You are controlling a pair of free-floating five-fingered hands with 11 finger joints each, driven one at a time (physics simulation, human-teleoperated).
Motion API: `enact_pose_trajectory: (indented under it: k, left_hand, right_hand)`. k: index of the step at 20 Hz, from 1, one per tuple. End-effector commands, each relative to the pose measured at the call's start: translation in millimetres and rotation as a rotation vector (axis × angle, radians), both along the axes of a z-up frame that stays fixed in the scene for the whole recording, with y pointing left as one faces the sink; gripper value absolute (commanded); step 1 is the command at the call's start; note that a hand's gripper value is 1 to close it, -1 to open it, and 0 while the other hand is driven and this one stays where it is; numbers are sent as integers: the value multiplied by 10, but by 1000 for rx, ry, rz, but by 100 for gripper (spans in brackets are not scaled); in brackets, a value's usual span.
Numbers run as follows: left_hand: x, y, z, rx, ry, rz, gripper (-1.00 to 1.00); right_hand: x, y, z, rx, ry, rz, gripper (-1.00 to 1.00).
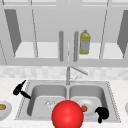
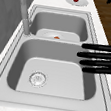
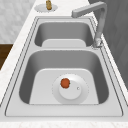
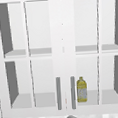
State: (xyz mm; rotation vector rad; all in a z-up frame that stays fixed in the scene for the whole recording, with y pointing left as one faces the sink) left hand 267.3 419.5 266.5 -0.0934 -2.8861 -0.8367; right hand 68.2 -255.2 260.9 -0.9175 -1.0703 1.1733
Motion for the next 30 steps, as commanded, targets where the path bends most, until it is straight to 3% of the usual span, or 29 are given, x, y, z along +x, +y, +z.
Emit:
enact_pose_trajectory:
  k: [1, 10, 15, 18, 23, 30]
  left_hand:
    - [-47, -65, 193, -77, -23, 73, -100]
    - [-225, -98, 493, -124, -39, 132, -100]
    - [-359, -288, 552, -83, -60, 132, -100]
    - [-466, -339, 617, -97, -67, 149, -100]
    - [-577, -325, 739, -156, -52, 170, -100]
    - [-698, -331, 864, -174, -59, 190, -100]
  right_hand:
    - [0, 0, 0, 0, 0, 0, 0]
    - [0, 0, 0, 0, 0, 0, 0]
    - [0, 0, 0, 0, 0, 0, 0]
    - [0, 0, 0, 0, 0, 0, 0]
    - [0, 0, 0, 0, 0, 0, 0]
    - [0, 0, 0, 0, 0, 0, 0]
